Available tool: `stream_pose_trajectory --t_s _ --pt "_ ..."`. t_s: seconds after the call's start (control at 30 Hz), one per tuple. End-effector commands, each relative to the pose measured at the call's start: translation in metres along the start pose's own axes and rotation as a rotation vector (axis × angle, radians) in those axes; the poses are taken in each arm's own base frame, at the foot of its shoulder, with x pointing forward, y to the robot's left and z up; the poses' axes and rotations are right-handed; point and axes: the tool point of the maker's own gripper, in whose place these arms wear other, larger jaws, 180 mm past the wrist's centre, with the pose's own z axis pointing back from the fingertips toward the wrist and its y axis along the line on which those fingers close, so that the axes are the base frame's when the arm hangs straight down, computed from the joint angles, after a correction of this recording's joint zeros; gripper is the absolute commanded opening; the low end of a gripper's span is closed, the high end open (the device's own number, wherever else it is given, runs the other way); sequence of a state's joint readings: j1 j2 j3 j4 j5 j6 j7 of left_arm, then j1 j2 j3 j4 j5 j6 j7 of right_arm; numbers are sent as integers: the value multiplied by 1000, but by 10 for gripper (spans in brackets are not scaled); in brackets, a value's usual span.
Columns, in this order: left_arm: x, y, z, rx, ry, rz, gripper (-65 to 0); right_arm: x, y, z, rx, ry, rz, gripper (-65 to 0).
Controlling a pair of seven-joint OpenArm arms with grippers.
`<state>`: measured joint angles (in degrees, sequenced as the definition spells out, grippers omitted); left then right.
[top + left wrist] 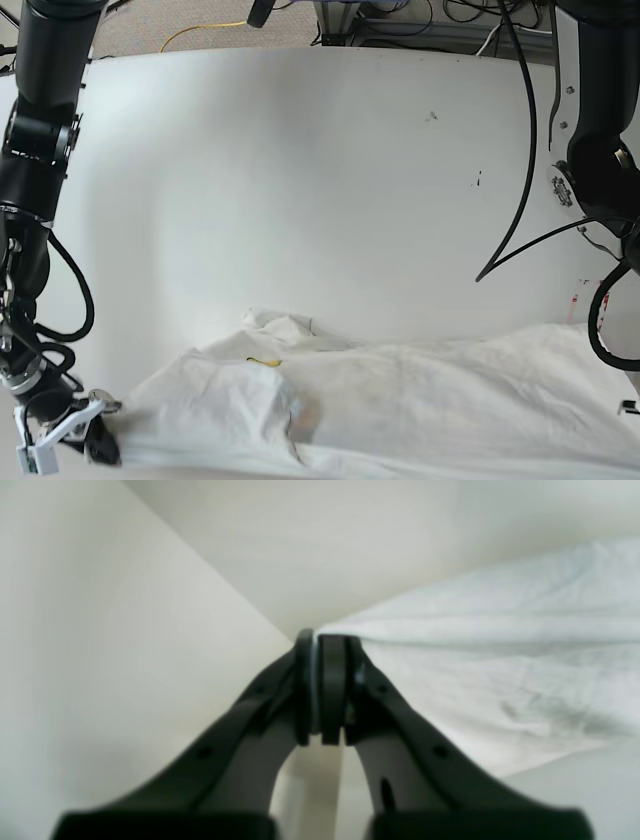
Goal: Fold the T-shirt properly
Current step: 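Lift the shirt with both grippers and fling it across the table, then lay the shirt flat, dragging it back with both grippers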
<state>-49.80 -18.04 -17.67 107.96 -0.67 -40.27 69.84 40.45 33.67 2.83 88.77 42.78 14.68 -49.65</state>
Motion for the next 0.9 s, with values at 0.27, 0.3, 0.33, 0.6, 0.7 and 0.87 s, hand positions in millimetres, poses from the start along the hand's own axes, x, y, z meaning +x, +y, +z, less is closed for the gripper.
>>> stream_pose_trajectory --t_s 0.27,0.3,0.33,0.6,0.7,0.87 --pt "-96 -62 26 -120 155 -42 -650 -92 15 50 -22 48 -85 -650" --pt "-113 -65 30 -128 192 -29 -650 -104 19 55 -19 68 -92 -650" --pt "-130 -67 34 -137 228 -19 -650 -115 24 60 -16 83 -104 -650" --pt "-240 -77 88 -184 475 60 -650 -180 55 108 -18 194 -159 -650" --pt "-269 -82 109 -205 552 63 -650 -206 66 119 -11 253 -197 -650" --pt "-318 -101 152 -242 690 99 -650 -247 83 137 -8 342 -274 -650"
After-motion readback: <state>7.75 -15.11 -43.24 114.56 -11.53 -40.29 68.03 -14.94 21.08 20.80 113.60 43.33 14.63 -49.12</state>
